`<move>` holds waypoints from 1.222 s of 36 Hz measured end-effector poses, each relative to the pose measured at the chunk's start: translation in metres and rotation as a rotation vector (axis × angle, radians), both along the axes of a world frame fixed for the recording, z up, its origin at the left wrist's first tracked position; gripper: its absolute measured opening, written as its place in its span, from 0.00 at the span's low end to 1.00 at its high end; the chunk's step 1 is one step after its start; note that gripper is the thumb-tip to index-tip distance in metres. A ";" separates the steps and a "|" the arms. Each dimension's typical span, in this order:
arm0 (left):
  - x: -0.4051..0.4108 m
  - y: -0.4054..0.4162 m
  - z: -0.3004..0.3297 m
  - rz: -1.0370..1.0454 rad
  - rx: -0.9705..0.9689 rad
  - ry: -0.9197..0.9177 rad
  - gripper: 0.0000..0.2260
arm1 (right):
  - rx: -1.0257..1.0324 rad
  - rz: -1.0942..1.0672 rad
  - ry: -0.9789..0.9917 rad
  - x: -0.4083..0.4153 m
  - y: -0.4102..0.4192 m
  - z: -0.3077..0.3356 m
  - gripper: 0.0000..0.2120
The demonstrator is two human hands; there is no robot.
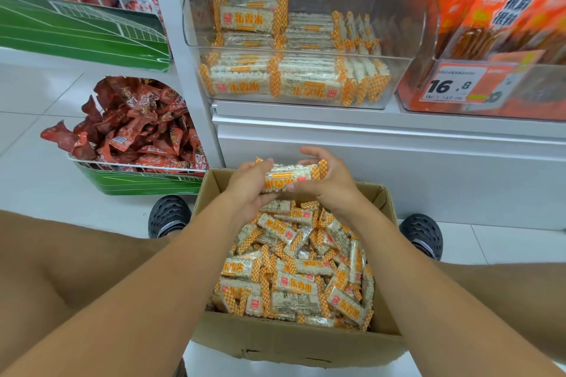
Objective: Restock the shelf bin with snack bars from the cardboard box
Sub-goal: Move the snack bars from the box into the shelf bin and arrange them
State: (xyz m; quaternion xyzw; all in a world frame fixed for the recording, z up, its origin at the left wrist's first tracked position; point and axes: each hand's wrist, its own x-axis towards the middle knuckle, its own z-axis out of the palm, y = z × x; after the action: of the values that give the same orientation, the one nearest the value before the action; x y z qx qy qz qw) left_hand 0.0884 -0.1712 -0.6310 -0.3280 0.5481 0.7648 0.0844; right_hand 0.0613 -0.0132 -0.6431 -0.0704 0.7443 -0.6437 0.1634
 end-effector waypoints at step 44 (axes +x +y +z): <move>-0.172 -0.088 0.178 -1.064 -2.132 -0.023 0.20 | 0.991 0.523 0.971 -0.227 -0.110 0.169 0.34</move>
State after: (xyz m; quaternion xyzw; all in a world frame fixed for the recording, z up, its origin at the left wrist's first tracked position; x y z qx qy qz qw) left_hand -0.0840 -0.2596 -0.4527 0.0291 0.9738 -0.2104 0.0808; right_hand -0.1657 -0.1227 -0.4737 -0.4401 0.8950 -0.0685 -0.0235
